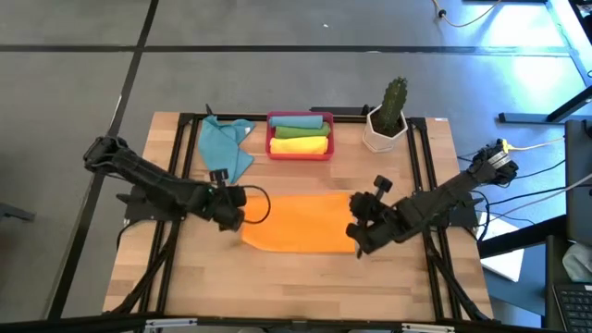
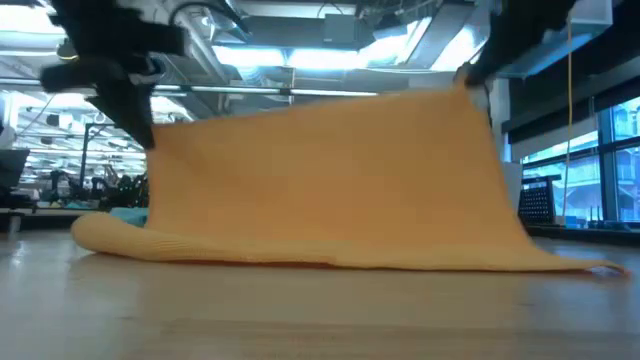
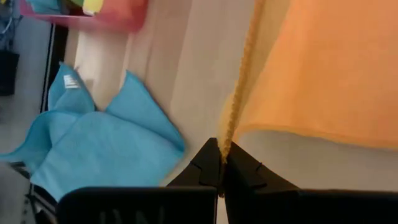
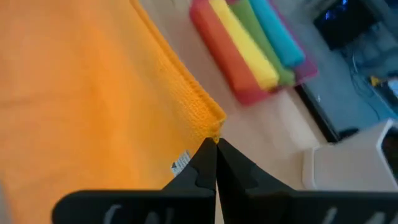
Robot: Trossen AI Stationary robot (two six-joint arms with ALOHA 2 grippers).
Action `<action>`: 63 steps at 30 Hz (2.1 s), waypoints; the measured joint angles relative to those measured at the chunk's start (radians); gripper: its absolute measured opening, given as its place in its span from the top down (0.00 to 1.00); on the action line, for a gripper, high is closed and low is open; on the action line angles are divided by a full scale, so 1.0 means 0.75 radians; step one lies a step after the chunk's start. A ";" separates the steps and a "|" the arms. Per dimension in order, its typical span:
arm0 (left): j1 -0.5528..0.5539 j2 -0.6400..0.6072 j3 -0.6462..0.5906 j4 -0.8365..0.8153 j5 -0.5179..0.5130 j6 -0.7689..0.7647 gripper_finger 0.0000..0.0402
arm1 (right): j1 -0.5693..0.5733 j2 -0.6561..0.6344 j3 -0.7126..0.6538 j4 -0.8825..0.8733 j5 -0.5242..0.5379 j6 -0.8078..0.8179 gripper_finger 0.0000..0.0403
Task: Roll microfiber towels into tight, uniform cylinder then place into a basket
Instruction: Roll the orange towel
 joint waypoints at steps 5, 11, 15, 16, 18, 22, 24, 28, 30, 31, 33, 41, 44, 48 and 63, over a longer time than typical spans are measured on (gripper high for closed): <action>0.124 -0.001 -0.022 0.094 -0.033 0.175 1.00 | -0.104 -0.087 -0.240 0.241 -0.085 -0.111 0.99; 0.258 -0.001 -0.022 0.278 -0.116 0.431 1.00 | -0.238 -0.247 -0.476 0.396 -0.072 -0.212 0.99; 0.350 -0.001 -0.022 0.408 -0.154 0.603 1.00 | -0.321 -0.342 -0.574 0.415 -0.069 -0.255 0.99; 0.372 -0.001 -0.022 0.435 -0.162 0.641 1.00 | -0.337 -0.363 -0.587 0.421 -0.064 -0.266 0.99; 0.413 -0.001 -0.022 0.492 -0.164 0.696 1.00 | -0.361 -0.405 -0.606 0.428 -0.053 -0.285 0.99; 0.448 -0.001 -0.022 0.555 -0.164 0.746 1.00 | -0.369 -0.469 -0.610 0.433 -0.017 -0.316 0.99; 0.443 -0.001 -0.022 0.559 -0.161 0.761 1.00 | -0.369 -0.492 -0.600 0.440 -0.005 -0.322 0.99; 0.368 -0.015 -0.022 0.549 -0.092 0.728 1.00 | -0.334 -0.537 -0.596 0.555 -0.085 -0.392 0.99; 0.294 -0.023 0.000 0.542 -0.043 0.672 1.00 | -0.294 -0.555 -0.596 0.647 -0.166 -0.427 0.99; 0.248 -0.028 0.017 0.525 -0.024 0.632 1.00 | -0.268 -0.562 -0.595 0.699 -0.212 -0.442 0.99; 0.147 -0.037 0.063 0.459 -0.021 0.531 1.00 | -0.209 -0.574 -0.595 0.808 -0.286 -0.457 0.99; -0.278 -0.036 0.367 0.405 -0.020 0.183 1.00 | 0.079 -0.608 -0.593 1.297 -0.508 -0.590 0.99; -0.400 -0.036 0.495 0.407 -0.040 0.079 1.00 | 0.178 -0.614 -0.574 1.426 -0.510 -0.622 0.99; -0.519 -0.036 0.619 0.405 -0.095 0.015 1.00 | 0.276 -0.612 -0.494 1.431 -0.499 -0.626 0.99; -0.342 -0.032 0.337 -0.072 0.024 -0.486 1.00 | 0.155 -0.567 -0.487 0.697 -0.291 -0.045 0.99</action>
